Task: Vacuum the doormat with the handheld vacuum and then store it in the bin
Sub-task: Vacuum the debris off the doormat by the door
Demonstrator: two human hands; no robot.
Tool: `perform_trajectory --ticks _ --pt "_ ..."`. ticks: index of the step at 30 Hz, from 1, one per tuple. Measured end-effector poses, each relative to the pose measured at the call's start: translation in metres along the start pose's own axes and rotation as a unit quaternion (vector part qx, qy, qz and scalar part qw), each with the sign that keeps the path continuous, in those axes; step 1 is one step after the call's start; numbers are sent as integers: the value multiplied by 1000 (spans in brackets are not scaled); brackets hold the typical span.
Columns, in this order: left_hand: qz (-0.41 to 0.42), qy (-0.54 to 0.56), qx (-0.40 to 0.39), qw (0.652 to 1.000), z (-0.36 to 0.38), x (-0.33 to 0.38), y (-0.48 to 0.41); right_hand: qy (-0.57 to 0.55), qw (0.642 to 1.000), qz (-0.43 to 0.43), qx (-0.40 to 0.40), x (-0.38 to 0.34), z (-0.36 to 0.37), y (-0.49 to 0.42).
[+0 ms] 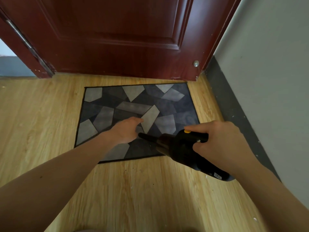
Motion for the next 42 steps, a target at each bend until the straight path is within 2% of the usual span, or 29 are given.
perform_trajectory --ticks 10,18,28,42 --pt "25 -5 -7 1000 12 27 -6 9 1000 8 -18 24 2 19" --pt "24 -17 -12 999 14 40 -8 24 999 38 22 46 -14 30" --pt "19 -2 -9 1000 9 43 -1 -19 998 34 57 47 -12 25" --pt "16 17 -22 999 8 33 -5 -93 989 34 111 40 31 3"
Point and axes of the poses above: each hand's wrist, its own y-axis away from the middle knuckle, its own z-axis out of the palm, x = y × z, the point moved 3 cm from there along -y, towards the middle knuckle, and after that the axes turned 1 degree about z, right-handed, at the moved point
